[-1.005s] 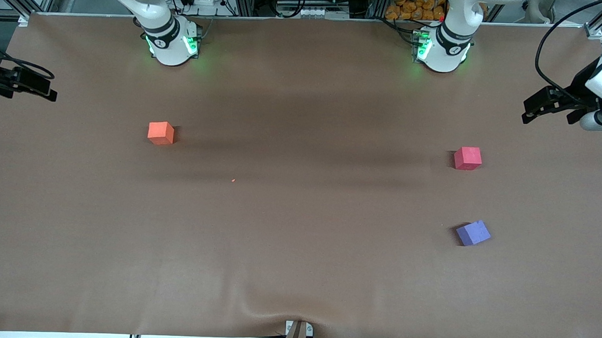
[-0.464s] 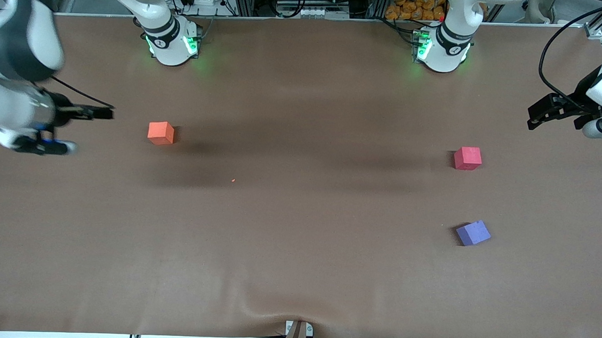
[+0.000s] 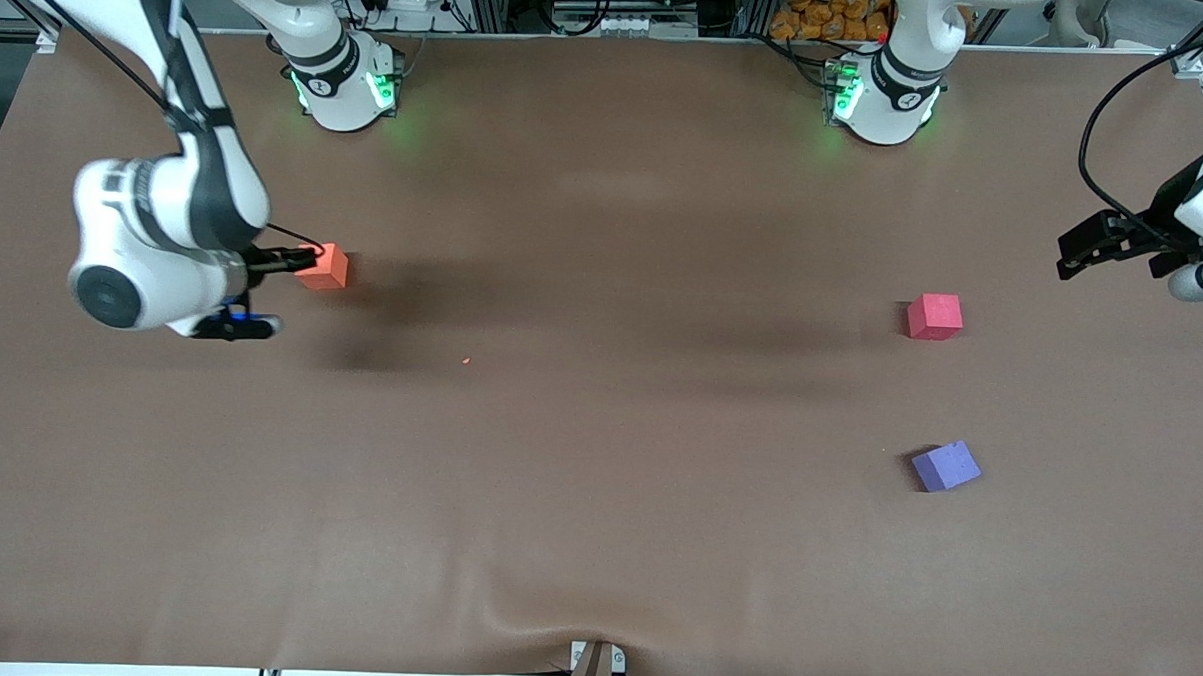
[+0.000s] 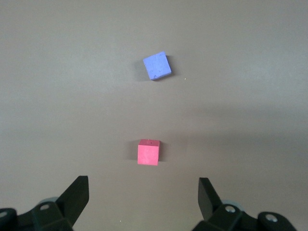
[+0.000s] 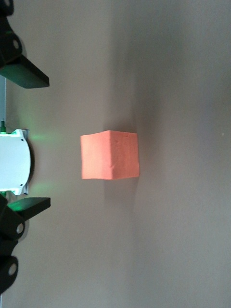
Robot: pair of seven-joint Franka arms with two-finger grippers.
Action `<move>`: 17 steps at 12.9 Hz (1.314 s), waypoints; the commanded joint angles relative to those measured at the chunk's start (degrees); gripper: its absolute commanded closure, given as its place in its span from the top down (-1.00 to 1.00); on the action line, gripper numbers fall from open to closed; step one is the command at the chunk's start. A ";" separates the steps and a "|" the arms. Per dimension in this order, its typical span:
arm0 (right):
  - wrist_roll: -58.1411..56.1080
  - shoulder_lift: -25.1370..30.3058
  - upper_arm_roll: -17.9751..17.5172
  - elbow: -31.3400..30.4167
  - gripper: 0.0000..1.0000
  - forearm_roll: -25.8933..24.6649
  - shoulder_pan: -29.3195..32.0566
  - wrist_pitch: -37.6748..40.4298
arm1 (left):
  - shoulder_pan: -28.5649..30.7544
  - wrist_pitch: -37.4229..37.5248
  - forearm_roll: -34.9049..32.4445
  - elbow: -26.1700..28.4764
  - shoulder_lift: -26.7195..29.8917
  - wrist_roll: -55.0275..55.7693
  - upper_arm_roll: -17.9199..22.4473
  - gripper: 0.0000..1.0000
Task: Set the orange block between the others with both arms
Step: 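Close the right gripper on the orange cube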
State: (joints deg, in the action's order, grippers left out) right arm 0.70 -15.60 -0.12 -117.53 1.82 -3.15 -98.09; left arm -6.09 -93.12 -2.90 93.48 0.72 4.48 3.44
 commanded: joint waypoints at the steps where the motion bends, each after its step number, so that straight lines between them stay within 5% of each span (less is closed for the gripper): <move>1: -0.17 -2.32 0.21 -3.57 1.00 -0.41 -0.36 -4.72 | 0.12 0.40 -0.44 -1.81 -0.72 -0.44 -0.10 1.00; 4: -1.05 -5.05 0.12 -6.39 1.00 -0.41 -0.19 -10.88 | 0.12 0.14 -0.35 -1.81 -1.33 -0.44 -0.10 1.00; 11: -2.11 -7.60 0.12 -8.94 0.92 -0.41 1.04 -11.86 | 0.29 0.31 -0.35 -2.43 -0.10 -0.53 0.34 1.00; 12: -2.11 -7.61 0.12 -8.95 0.00 -0.41 0.96 -11.60 | 1.16 0.31 -0.26 -2.17 -0.01 -0.53 0.25 1.00; 13: -2.11 -7.43 0.03 -8.95 -0.59 -0.07 1.04 -11.51 | 2.22 0.48 0.35 -1.90 -0.01 -0.53 -0.01 1.00; 14: -2.28 -7.26 0.03 -8.95 -0.83 1.33 1.13 -11.42 | 2.40 0.66 1.40 -1.90 0.07 -0.53 0.16 1.00; 17: -6.22 -7.34 -0.06 -5.28 -0.88 4.76 0.52 -11.86 | 3.54 1.10 1.94 -1.90 0.51 -1.58 0.08 1.00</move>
State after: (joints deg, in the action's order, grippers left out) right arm -2.54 -23.26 0.30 -125.31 3.95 -2.79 -109.73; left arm -3.30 -92.97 -2.06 91.44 0.21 3.99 3.88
